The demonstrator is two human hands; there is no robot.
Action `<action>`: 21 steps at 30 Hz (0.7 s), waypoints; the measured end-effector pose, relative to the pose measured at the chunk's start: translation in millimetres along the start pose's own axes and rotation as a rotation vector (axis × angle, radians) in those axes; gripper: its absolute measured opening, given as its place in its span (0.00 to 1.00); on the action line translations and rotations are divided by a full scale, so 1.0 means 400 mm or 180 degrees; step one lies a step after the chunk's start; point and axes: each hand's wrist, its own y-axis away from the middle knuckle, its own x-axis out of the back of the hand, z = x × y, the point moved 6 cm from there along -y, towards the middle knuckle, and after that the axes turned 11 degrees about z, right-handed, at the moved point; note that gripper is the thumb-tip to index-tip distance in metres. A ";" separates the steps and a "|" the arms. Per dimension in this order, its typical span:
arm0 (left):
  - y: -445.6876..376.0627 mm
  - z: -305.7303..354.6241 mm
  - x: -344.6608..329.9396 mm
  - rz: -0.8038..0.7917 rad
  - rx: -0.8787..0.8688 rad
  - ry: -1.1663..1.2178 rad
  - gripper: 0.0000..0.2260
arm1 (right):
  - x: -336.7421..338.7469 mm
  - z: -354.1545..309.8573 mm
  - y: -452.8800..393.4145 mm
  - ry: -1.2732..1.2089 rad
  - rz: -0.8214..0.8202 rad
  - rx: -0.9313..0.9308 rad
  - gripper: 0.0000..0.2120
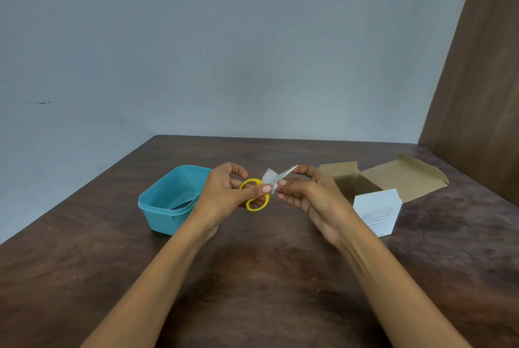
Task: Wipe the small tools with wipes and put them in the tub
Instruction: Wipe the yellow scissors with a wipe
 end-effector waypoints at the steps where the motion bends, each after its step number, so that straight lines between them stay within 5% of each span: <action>1: -0.001 -0.001 0.000 -0.0006 0.0004 -0.0017 0.23 | -0.004 0.005 0.002 0.0083 -0.0058 -0.0055 0.14; 14: -0.001 -0.007 -0.002 -0.0285 0.0233 0.0034 0.19 | 0.003 -0.017 0.004 -0.0552 -0.0002 -0.0203 0.14; 21: -0.003 -0.018 -0.003 -0.0304 0.0372 -0.0083 0.14 | -0.004 0.003 0.009 -0.0165 0.0014 -0.0260 0.15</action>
